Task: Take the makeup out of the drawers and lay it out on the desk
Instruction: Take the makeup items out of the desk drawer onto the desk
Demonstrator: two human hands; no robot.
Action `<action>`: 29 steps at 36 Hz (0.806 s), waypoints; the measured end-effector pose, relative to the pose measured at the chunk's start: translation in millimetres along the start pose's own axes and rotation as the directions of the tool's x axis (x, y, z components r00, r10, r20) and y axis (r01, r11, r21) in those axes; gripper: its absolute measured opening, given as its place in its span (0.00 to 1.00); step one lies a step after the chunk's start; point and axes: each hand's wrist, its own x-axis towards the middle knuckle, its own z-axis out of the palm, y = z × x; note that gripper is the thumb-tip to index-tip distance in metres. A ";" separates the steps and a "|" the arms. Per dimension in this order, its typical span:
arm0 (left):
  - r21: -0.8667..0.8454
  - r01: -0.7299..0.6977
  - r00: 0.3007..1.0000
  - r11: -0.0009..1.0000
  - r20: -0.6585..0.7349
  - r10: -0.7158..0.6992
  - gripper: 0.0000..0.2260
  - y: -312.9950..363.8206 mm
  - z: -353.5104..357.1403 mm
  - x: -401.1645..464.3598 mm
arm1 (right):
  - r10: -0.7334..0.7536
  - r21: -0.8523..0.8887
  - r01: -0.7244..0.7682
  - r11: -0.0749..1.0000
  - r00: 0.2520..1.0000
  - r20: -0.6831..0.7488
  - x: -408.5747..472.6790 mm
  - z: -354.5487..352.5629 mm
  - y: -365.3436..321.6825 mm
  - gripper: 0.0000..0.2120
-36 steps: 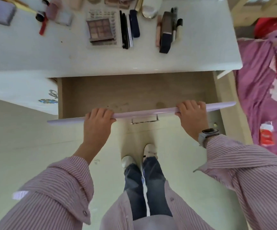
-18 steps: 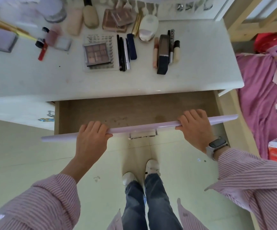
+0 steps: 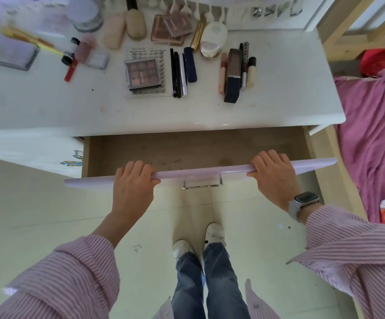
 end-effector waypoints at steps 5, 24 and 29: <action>0.037 -0.062 0.998 0.997 0.005 0.062 0.10 -5.5 -3.7 9.2 | 0.048 -0.045 -0.047 0.998 0.999 0.024 6.3 -0.7 1.6 0.15; 0.162 -0.024 0.995 0.987 0.100 0.008 0.46 -18.9 -8.3 48.6 | 0.153 -0.098 -0.135 0.986 0.966 0.207 45.4 -17.1 9.2 0.47; 0.235 -0.044 0.986 0.971 0.166 0.004 0.48 -21.5 -9.3 48.8 | 0.110 -0.092 -0.090 0.992 0.963 0.246 46.0 -14.8 11.7 0.46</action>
